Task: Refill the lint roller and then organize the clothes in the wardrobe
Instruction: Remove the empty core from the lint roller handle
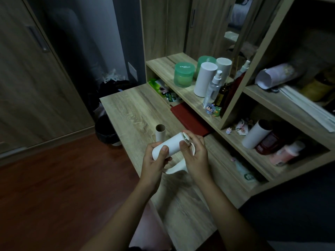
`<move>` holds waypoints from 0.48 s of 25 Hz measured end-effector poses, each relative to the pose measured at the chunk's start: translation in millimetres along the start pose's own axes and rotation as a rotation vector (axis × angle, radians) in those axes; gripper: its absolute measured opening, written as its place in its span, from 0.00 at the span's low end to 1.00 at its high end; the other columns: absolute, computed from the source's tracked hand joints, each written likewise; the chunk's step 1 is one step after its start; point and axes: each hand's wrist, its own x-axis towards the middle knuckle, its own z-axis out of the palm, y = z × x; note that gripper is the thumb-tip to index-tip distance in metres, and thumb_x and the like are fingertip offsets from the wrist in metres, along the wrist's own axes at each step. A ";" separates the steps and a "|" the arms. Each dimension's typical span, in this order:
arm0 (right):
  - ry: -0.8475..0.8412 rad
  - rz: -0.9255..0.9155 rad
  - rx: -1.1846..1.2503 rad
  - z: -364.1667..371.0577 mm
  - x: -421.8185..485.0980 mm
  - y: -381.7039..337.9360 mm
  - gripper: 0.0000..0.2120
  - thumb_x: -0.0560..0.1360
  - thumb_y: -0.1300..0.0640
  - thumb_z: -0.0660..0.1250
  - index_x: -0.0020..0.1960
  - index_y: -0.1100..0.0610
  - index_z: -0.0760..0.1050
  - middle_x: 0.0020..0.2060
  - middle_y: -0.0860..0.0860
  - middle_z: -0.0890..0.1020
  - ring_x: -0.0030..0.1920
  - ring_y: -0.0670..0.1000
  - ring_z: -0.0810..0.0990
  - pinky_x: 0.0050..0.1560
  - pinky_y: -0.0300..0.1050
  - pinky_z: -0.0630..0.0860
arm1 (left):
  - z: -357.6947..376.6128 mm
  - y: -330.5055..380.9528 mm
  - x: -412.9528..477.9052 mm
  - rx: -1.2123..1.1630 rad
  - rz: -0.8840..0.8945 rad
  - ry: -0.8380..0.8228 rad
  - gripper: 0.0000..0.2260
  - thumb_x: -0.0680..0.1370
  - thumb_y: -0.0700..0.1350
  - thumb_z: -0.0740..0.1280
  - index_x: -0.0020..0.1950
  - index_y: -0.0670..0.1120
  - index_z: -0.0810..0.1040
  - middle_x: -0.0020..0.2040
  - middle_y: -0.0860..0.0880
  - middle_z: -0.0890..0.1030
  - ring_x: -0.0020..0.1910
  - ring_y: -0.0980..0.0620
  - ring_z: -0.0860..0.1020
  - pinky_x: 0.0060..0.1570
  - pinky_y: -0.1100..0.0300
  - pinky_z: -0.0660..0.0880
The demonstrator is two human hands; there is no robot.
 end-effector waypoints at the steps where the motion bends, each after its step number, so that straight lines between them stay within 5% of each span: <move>1: -0.003 -0.001 0.016 -1.3 -0.6 -0.3 0.12 0.72 0.49 0.67 0.56 0.46 0.75 0.57 0.50 0.72 0.53 0.36 0.76 0.52 0.29 0.73 | -0.1 1.3 -0.5 0.008 0.004 -0.005 0.15 0.76 0.48 0.63 0.57 0.39 0.71 0.41 0.47 0.77 0.33 0.57 0.77 0.30 0.66 0.72; 3: -0.006 0.053 0.094 -2.4 -0.2 -1.4 0.11 0.71 0.46 0.64 0.53 0.44 0.76 0.55 0.48 0.73 0.48 0.42 0.78 0.46 0.33 0.75 | -1.3 2.6 -0.6 0.022 0.001 -0.019 0.16 0.75 0.49 0.64 0.57 0.39 0.71 0.41 0.46 0.76 0.33 0.58 0.76 0.30 0.67 0.72; 6: 0.023 0.122 0.144 1.0 0.9 -4.6 0.09 0.79 0.53 0.59 0.51 0.45 0.77 0.51 0.47 0.71 0.41 0.43 0.73 0.37 0.32 0.71 | -3.9 1.3 0.3 0.020 -0.025 -0.027 0.13 0.77 0.47 0.65 0.56 0.41 0.72 0.42 0.46 0.76 0.33 0.59 0.76 0.31 0.67 0.71; 12: 0.101 0.136 0.092 13.5 -6.3 -5.2 0.13 0.80 0.54 0.54 0.50 0.41 0.74 0.54 0.47 0.69 0.51 0.42 0.76 0.51 0.40 0.75 | -8.0 2.8 -2.7 0.056 0.014 -0.001 0.12 0.76 0.48 0.67 0.55 0.43 0.73 0.40 0.51 0.78 0.34 0.58 0.76 0.31 0.66 0.72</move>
